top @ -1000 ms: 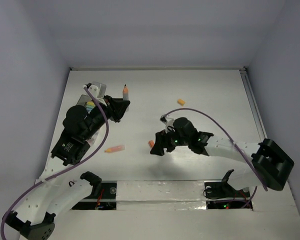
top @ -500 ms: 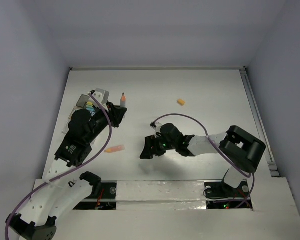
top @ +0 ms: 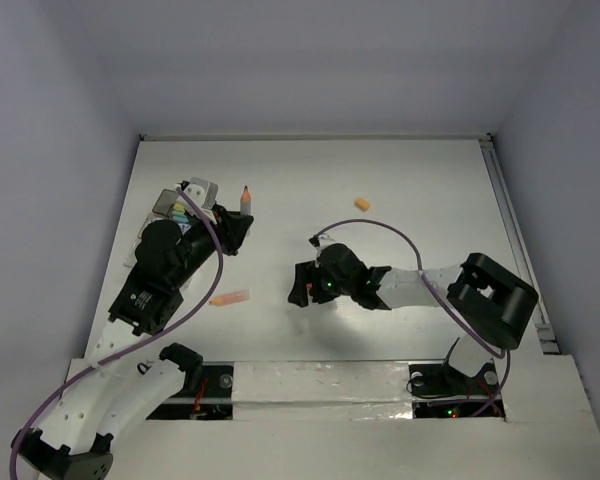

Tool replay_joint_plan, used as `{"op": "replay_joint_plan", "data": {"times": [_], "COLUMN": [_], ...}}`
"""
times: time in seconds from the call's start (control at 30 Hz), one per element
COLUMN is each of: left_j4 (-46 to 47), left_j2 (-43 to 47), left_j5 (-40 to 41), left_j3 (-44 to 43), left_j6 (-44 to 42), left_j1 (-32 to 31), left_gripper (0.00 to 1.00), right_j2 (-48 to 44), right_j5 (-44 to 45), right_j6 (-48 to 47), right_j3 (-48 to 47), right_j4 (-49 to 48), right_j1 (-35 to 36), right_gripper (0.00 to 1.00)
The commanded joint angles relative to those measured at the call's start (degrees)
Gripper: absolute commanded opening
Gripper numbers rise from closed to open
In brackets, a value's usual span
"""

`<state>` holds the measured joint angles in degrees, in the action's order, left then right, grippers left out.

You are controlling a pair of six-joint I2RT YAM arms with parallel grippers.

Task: Sort the stationery into containers
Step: Close the pen cap in the drawer.

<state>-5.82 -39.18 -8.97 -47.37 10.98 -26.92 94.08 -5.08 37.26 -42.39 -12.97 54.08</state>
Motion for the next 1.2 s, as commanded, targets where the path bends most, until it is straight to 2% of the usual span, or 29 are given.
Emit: {"op": "replay_joint_plan", "data": {"times": [0.0,0.37,0.53,0.83,1.17], "left_j4": [3.0,2.8,2.8,2.8,2.9], "left_j2": [0.1,0.2,0.6,0.8,0.9], "left_j5": [-0.7,-0.3,-0.3,-0.4,-0.8], "left_j3": [-0.1,-0.1,-0.1,-0.2,-0.1], "left_j6": [-0.4,-0.4,-0.5,-0.5,-0.4], "left_j1": [0.1,0.1,0.1,0.1,0.1], "left_gripper": [0.0,0.0,0.0,0.0,0.0], "right_j2": [-1.3,5.3,7.4,11.0,12.7], "right_j5": [7.2,6.1,6.7,11.8,10.0], "right_j6": [-2.7,-5.0,-5.9,-8.4,-8.0], "right_j3": [-3.1,-10.5,-13.2,-18.1,-19.6], "right_j4": [4.0,4.0,6.7,15.6,18.8], "right_j1": [-0.1,-1.2,-1.7,-1.7,-2.2], "right_gripper": [0.78,0.79,0.75,0.64,0.39]}}
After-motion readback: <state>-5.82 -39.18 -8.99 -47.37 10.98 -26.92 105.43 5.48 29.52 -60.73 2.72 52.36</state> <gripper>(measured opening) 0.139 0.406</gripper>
